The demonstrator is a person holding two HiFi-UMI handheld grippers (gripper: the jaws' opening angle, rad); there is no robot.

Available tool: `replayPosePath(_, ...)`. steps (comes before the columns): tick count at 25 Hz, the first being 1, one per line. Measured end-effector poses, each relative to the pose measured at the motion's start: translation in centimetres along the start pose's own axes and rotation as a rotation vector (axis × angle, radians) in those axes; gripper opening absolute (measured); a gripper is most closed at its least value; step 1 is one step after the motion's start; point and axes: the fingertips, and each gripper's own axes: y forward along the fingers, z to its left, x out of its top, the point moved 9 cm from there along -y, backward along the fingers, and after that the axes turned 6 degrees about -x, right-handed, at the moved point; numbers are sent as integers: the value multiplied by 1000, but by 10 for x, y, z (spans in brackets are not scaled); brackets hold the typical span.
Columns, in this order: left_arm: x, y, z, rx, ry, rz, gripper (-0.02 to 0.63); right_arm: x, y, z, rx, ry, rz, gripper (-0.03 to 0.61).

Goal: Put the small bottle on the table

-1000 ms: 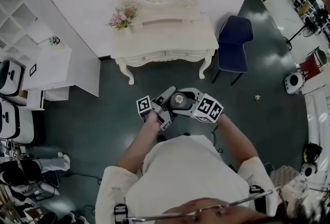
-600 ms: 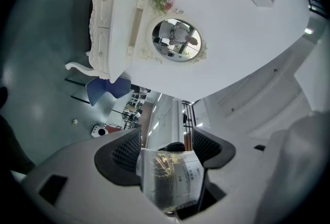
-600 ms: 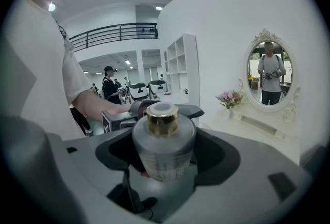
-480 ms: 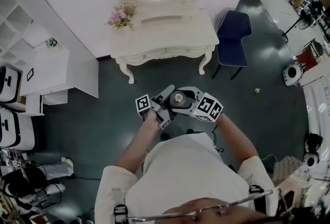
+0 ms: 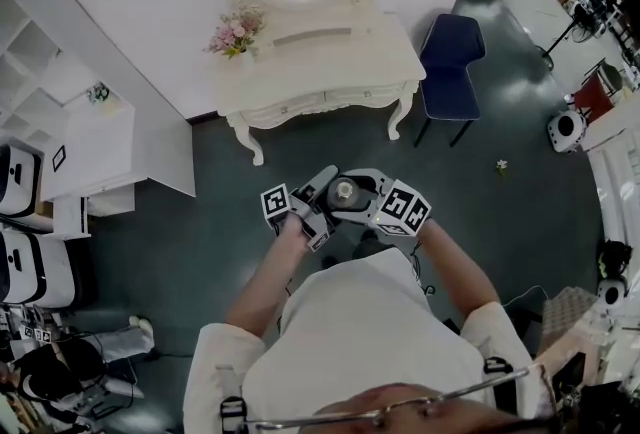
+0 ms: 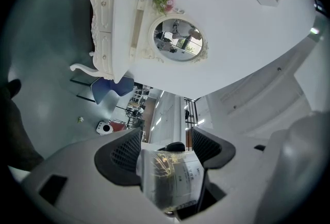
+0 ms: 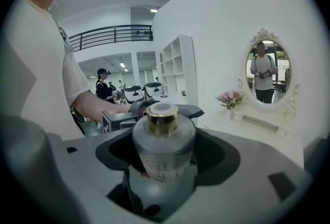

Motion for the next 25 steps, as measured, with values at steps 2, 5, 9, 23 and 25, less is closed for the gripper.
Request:
replayPosePath(2,4,0,1,-2,-1,-2,304,1,2,-3,-2,-1,2,342)
replayPosePath(5,11,6,3,-3,-11,-12,304,1,5,-12,3,5,2,342)
replayPosePath(9,25,12,9,5,-9,-24,304,-1,14,-29,23,7,8,342)
replayPosePath(23,102,97,14,-25,18,-126,304,21,30,-155,122,-36,15,342)
replayPosePath(25,111,110,16,-21,28,-141,304,21,30,-174,139,-40,14,342)
